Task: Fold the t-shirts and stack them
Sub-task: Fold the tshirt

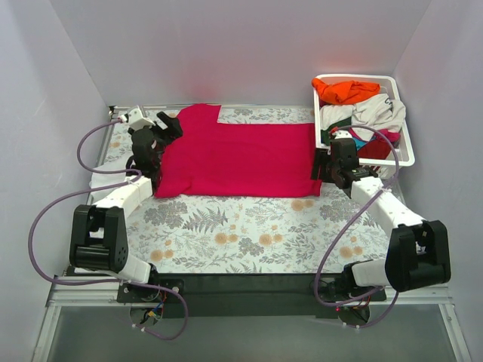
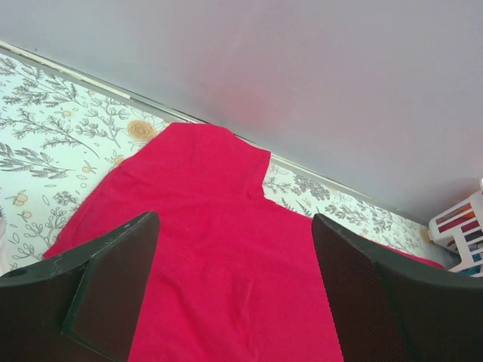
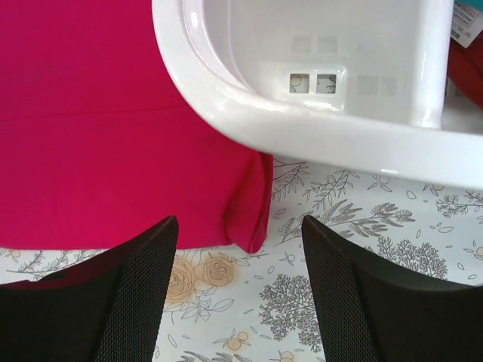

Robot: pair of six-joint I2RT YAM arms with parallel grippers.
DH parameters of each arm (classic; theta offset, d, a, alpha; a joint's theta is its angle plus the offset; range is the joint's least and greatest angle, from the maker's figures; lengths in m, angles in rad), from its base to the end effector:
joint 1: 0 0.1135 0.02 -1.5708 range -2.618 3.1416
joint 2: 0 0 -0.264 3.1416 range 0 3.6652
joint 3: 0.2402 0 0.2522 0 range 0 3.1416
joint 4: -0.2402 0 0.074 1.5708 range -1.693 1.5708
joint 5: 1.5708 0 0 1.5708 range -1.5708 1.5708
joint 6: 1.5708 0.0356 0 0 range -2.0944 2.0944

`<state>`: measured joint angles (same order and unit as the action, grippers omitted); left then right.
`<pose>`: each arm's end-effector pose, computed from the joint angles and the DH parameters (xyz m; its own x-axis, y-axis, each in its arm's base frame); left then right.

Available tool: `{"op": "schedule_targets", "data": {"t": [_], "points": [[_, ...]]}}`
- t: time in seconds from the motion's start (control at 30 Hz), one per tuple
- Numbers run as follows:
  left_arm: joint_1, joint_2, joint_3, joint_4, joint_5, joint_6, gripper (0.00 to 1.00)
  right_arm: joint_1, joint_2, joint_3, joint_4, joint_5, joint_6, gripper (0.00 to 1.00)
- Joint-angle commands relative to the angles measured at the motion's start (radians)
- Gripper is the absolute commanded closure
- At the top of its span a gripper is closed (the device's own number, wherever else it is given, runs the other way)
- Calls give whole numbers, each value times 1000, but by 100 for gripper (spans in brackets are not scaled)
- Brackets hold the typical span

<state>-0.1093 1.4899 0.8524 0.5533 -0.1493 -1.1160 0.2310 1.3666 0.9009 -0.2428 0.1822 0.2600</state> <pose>0.3386 -0.0318 0.2699 -0.0013 -0.8935 -0.4490 -0.0924 0.4471 -0.8897 0.2887 0.0613 0.2447 -0.6356 0.1102 -0.7641 0.0747 0.9939 0.0813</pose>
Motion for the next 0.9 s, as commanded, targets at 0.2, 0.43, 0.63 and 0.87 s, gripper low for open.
{"op": "schedule_targets", "data": {"t": [0.2,0.43,0.63,0.87], "points": [[-157,-5,-82,-13,34,-54,23,4,-28,-89,71,-55,12,38],[-279,72,-107,-9,65,-91,23,4,43,-92,89,-32,8,45],[-316,135,-121,-12,79,-111,23,2,111,-83,94,-33,1,59],[-326,158,-184,14,105,-140,23,2,97,-112,96,-41,-1,68]]}}
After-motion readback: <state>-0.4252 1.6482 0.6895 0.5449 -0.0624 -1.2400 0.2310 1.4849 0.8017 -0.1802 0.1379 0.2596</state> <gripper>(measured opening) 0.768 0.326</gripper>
